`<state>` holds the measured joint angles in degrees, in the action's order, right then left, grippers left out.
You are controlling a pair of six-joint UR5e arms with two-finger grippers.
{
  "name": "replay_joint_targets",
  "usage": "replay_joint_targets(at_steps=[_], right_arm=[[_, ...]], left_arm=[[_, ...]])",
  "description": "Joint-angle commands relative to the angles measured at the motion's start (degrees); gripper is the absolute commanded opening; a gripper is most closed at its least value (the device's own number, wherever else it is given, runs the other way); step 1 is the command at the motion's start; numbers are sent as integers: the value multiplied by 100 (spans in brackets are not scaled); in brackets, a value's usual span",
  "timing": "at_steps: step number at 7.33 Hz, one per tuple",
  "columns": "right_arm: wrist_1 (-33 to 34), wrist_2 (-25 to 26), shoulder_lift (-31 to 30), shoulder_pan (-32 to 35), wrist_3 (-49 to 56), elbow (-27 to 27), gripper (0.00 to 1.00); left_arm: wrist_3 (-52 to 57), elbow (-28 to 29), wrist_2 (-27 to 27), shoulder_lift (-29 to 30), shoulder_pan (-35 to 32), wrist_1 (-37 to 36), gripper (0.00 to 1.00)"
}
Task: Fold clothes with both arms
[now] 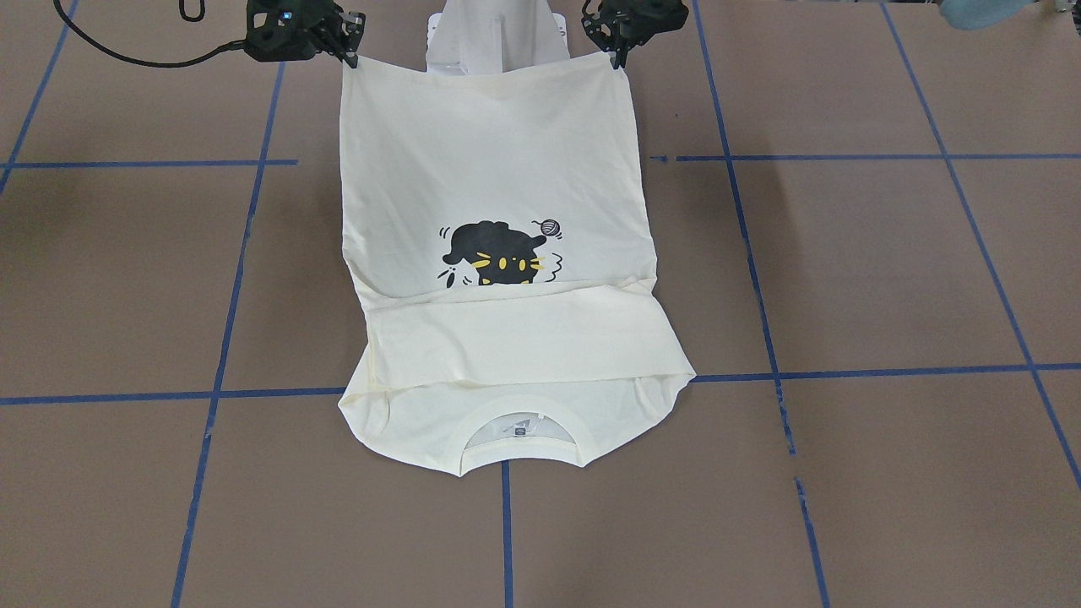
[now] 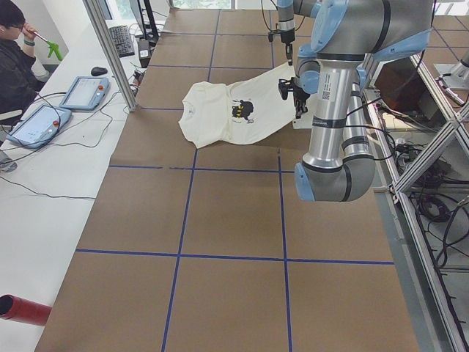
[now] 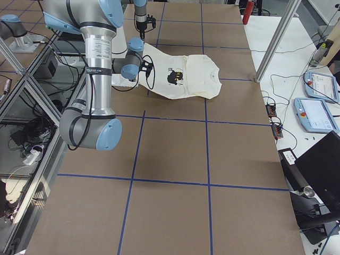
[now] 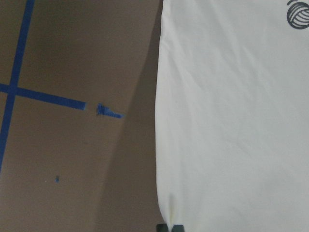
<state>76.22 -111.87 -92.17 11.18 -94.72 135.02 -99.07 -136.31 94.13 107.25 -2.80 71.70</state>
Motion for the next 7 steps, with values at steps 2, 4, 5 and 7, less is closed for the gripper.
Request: replay_joint_targets(at_steps=[2,4,5,7], right_arm=[[-55,-19,224,724,41,-281,0],[-107,-10,760,1533,557,-799,0],[-125,-36,1223,1998,603,-1194,0],[-125,-45,2050,2755,604,-2256,0]], left_arm=[[248,-45,9,138,-376,10,0],[1130,95,279,322,-1489,10,0],[1692,400,568,497,-2078,1,0],[2093,1356,563,814,-2689,324,0]])
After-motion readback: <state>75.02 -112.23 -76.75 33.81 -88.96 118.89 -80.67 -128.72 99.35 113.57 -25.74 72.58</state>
